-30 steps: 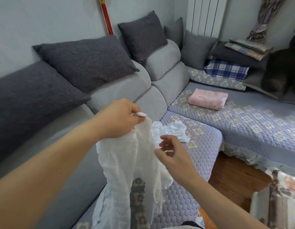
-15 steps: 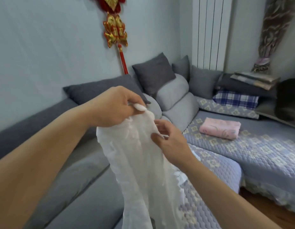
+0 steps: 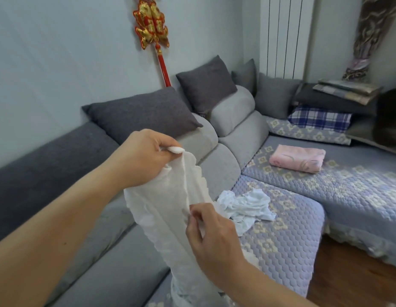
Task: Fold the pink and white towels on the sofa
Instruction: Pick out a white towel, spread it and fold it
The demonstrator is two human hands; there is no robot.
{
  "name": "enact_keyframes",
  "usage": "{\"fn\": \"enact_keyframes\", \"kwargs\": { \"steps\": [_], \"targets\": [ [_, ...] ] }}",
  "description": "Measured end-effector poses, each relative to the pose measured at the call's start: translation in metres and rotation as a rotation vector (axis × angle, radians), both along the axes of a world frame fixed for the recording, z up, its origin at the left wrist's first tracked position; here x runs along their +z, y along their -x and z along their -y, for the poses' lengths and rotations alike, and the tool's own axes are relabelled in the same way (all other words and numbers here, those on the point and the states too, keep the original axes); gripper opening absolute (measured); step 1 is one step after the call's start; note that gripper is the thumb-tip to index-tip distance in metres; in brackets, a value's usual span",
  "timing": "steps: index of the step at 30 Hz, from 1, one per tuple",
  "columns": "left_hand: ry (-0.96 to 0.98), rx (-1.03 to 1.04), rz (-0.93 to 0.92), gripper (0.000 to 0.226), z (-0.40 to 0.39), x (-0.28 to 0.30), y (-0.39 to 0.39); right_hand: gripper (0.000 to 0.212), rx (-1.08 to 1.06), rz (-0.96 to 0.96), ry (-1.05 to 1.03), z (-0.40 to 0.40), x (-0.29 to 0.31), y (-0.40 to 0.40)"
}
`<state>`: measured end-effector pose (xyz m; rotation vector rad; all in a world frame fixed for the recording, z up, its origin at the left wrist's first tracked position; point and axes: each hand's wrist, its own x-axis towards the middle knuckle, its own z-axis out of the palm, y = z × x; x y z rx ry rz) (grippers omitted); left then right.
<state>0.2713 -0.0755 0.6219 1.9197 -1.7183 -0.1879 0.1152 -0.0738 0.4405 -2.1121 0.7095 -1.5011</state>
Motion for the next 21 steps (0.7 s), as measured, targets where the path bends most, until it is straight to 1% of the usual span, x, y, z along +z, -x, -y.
{"fn": "enact_keyframes", "kwargs": {
  "steps": [3,4,5,6,7,8,9,10,11,13,14,15,17,18,19,21],
  "targets": [
    [-0.001,-0.018,-0.043,0.016,-0.001,-0.002,0.003,0.037,0.102,-0.087,-0.387,0.001,-0.010,0.003],
    [-0.008,-0.026,-0.044,0.017,-0.002,0.000,0.003,0.045,0.092,-0.102,-0.457,0.005,-0.014,0.006],
    [-0.022,-0.033,-0.031,0.018,-0.004,0.002,0.002,0.046,0.068,-0.111,-0.497,0.009,-0.015,0.009],
    [-0.042,-0.044,-0.010,0.020,-0.005,0.004,0.001,0.035,0.025,-0.088,-0.502,0.013,-0.016,0.012],
    [-0.062,-0.061,0.015,0.024,-0.007,0.007,0.000,0.015,0.016,-0.042,-0.535,0.018,-0.015,0.016],
    [-0.082,-0.080,0.035,0.028,-0.009,0.009,0.000,0.018,0.030,0.013,-0.575,0.023,-0.015,0.018],
    [-0.099,-0.095,0.048,0.031,-0.010,0.010,-0.001,0.029,0.076,0.062,-0.611,0.027,-0.014,0.020],
    [-0.109,-0.104,0.052,0.033,-0.010,0.011,-0.002,0.034,0.139,0.099,-0.645,0.031,-0.010,0.022],
    [-0.114,-0.111,0.050,0.033,-0.011,0.013,-0.002,0.031,0.203,0.123,-0.668,0.034,-0.004,0.024],
    [-0.125,-0.134,0.026,0.028,-0.011,0.014,-0.002,0.020,0.307,0.120,-0.682,0.042,0.006,0.026],
    [-0.133,-0.151,0.003,0.025,-0.012,0.015,-0.002,0.021,0.362,0.111,-0.691,0.048,0.008,0.027],
    [-0.142,-0.173,-0.026,0.022,-0.012,0.015,-0.002,0.022,0.448,0.106,-0.716,0.053,0.012,0.029],
    [-0.163,-0.230,-0.096,0.017,-0.015,0.016,-0.004,0.017,0.683,0.112,-0.805,0.064,0.017,0.032],
    [-0.175,-0.257,-0.126,0.016,-0.016,0.017,-0.005,0.014,0.760,0.110,-0.834,0.067,0.019,0.034],
    [-0.186,-0.277,-0.151,0.015,-0.017,0.018,-0.006,0.014,0.788,0.099,-0.847,0.070,0.021,0.034],
    [-0.193,-0.288,-0.187,0.015,-0.020,0.020,-0.010,0.019,0.757,0.091,-0.847,0.074,0.024,0.034]
  ]
}}
